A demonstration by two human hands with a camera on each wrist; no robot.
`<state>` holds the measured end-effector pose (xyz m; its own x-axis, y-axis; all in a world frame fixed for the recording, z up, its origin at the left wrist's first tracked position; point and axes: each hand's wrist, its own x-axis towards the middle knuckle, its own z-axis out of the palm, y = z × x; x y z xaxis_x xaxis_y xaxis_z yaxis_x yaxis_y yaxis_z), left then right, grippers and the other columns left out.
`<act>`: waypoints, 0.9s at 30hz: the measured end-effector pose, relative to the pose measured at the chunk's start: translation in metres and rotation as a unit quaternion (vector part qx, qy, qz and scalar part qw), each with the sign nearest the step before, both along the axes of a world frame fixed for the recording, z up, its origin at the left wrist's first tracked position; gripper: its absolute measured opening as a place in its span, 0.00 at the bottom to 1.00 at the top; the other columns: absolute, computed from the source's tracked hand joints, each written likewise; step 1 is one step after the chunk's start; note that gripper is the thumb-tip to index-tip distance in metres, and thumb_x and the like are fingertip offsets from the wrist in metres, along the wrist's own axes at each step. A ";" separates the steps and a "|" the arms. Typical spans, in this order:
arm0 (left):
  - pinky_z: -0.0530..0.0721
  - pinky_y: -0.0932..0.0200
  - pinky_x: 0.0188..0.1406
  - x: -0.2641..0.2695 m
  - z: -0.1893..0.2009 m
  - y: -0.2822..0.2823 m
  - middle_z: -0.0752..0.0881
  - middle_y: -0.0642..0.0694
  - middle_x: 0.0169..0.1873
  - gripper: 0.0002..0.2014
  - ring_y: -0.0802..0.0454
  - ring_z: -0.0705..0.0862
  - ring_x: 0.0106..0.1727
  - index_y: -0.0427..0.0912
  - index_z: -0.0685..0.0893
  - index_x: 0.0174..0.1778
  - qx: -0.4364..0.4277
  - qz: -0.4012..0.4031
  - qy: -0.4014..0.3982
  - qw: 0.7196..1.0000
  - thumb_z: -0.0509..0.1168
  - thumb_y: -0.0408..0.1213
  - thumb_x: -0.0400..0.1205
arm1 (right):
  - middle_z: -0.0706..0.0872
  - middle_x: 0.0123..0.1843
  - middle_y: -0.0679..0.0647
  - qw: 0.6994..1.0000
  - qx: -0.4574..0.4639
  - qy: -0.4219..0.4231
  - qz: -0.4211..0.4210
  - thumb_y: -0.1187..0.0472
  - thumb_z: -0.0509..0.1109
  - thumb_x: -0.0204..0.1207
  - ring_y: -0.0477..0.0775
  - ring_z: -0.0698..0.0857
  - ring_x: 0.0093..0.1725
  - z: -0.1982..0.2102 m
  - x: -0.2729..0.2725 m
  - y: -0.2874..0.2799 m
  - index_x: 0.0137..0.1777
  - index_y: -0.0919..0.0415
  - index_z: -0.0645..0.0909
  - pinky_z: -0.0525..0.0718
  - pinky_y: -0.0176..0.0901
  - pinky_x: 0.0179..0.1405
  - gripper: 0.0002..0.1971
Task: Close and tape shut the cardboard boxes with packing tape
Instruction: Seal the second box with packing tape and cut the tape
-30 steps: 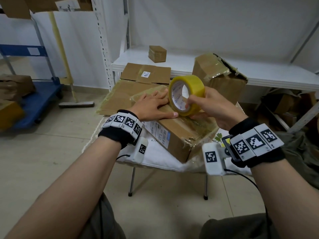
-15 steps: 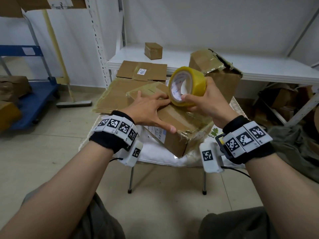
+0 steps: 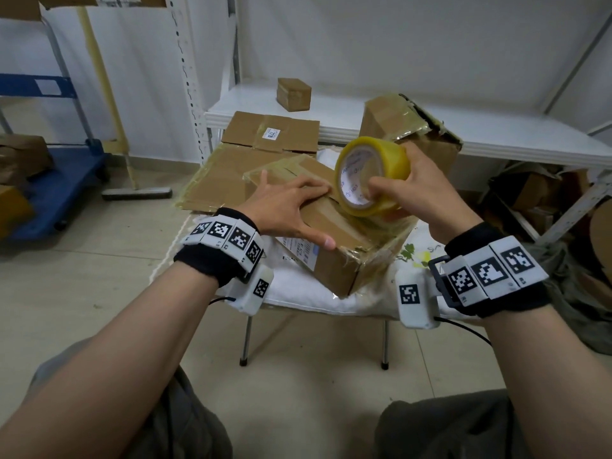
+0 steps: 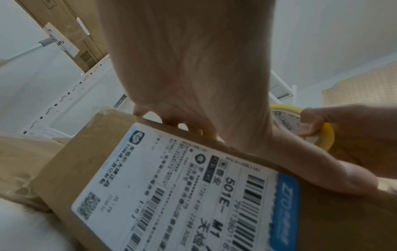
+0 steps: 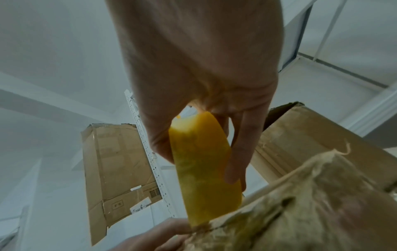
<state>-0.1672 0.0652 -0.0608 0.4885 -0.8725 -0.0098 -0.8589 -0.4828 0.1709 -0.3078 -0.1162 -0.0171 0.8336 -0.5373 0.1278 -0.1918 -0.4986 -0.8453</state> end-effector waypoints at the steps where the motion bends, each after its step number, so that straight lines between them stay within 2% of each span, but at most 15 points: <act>1: 0.38 0.20 0.78 0.000 0.000 0.000 0.59 0.60 0.84 0.62 0.48 0.65 0.83 0.59 0.55 0.86 -0.005 0.001 0.005 1.000 0.57 0.84 0.56 | 0.84 0.59 0.52 1.000 -0.005 0.009 0.001 0.55 0.79 0.69 0.57 0.86 0.57 0.000 -0.001 -0.001 0.69 0.46 0.75 0.92 0.49 0.32 0.29; 3: 0.39 0.19 0.78 -0.001 0.000 -0.001 0.60 0.57 0.84 0.63 0.45 0.67 0.82 0.60 0.53 0.86 0.000 0.001 0.003 1.000 0.56 0.85 0.55 | 0.84 0.59 0.52 1.000 -0.015 0.019 0.003 0.55 0.77 0.72 0.57 0.86 0.56 -0.001 -0.001 -0.002 0.70 0.48 0.74 0.90 0.45 0.30 0.27; 6: 0.41 0.17 0.76 0.001 0.000 -0.004 0.56 0.57 0.84 0.62 0.44 0.67 0.82 0.60 0.53 0.87 0.032 -0.010 -0.020 0.999 0.51 0.86 0.56 | 0.84 0.60 0.54 0.999 -0.028 0.024 0.008 0.52 0.77 0.73 0.58 0.86 0.55 -0.002 0.000 -0.002 0.74 0.50 0.73 0.86 0.39 0.26 0.30; 8: 0.41 0.16 0.76 0.003 -0.001 -0.005 0.55 0.58 0.84 0.62 0.44 0.67 0.82 0.59 0.56 0.87 0.039 -0.020 -0.032 0.999 0.48 0.88 0.57 | 0.84 0.57 0.54 0.998 -0.045 0.032 0.021 0.52 0.77 0.74 0.57 0.86 0.53 -0.001 0.000 -0.001 0.70 0.48 0.74 0.85 0.38 0.26 0.25; 10: 0.39 0.18 0.77 0.002 -0.001 -0.005 0.53 0.57 0.85 0.60 0.45 0.64 0.84 0.58 0.59 0.86 0.032 -0.026 -0.030 0.999 0.49 0.87 0.59 | 0.85 0.56 0.53 0.996 -0.066 0.043 0.035 0.52 0.77 0.74 0.58 0.87 0.54 -0.001 0.000 -0.002 0.68 0.47 0.74 0.89 0.48 0.33 0.24; 12: 0.36 0.22 0.79 -0.001 0.001 -0.004 0.50 0.55 0.87 0.56 0.46 0.54 0.87 0.55 0.59 0.86 0.027 -0.038 -0.023 0.999 0.53 0.81 0.63 | 0.84 0.57 0.53 0.994 -0.083 0.057 0.038 0.51 0.78 0.74 0.59 0.86 0.55 -0.002 0.000 -0.002 0.71 0.47 0.71 0.91 0.59 0.46 0.28; 14: 0.34 0.29 0.82 -0.003 0.002 -0.003 0.53 0.52 0.87 0.53 0.47 0.46 0.88 0.52 0.62 0.85 0.012 -0.063 -0.018 0.998 0.55 0.77 0.65 | 0.82 0.56 0.52 0.994 -0.084 0.065 0.030 0.50 0.78 0.74 0.60 0.85 0.56 -0.003 0.000 -0.002 0.72 0.50 0.68 0.89 0.62 0.54 0.30; 16: 0.33 0.35 0.83 -0.002 0.002 -0.002 0.56 0.51 0.87 0.51 0.50 0.47 0.88 0.51 0.64 0.84 -0.008 -0.081 -0.010 0.997 0.56 0.75 0.67 | 0.82 0.55 0.53 0.995 -0.074 0.063 0.026 0.50 0.79 0.74 0.61 0.85 0.57 -0.004 -0.002 -0.003 0.69 0.50 0.66 0.87 0.63 0.56 0.30; 19: 0.32 0.39 0.83 -0.002 0.000 -0.002 0.59 0.49 0.86 0.52 0.53 0.52 0.87 0.50 0.62 0.85 -0.013 -0.081 -0.010 0.997 0.55 0.75 0.67 | 0.83 0.58 0.57 0.997 -0.053 0.047 0.028 0.50 0.81 0.73 0.62 0.85 0.58 -0.005 -0.003 -0.003 0.68 0.51 0.67 0.87 0.68 0.59 0.31; 23: 0.32 0.34 0.82 -0.006 0.001 -0.002 0.63 0.50 0.85 0.53 0.50 0.55 0.87 0.52 0.62 0.85 -0.017 -0.073 -0.024 0.997 0.53 0.77 0.65 | 0.85 0.56 0.54 1.000 -0.023 -0.006 0.019 0.45 0.81 0.70 0.62 0.87 0.57 -0.006 -0.005 -0.003 0.62 0.48 0.70 0.90 0.65 0.54 0.27; 27: 0.33 0.23 0.79 -0.010 0.000 -0.006 0.60 0.54 0.86 0.54 0.48 0.53 0.88 0.56 0.60 0.86 -0.003 -0.070 -0.025 0.997 0.50 0.83 0.66 | 0.86 0.55 0.53 0.999 -0.003 -0.037 0.007 0.38 0.80 0.67 0.57 0.88 0.56 -0.008 -0.006 -0.002 0.60 0.48 0.73 0.89 0.69 0.55 0.29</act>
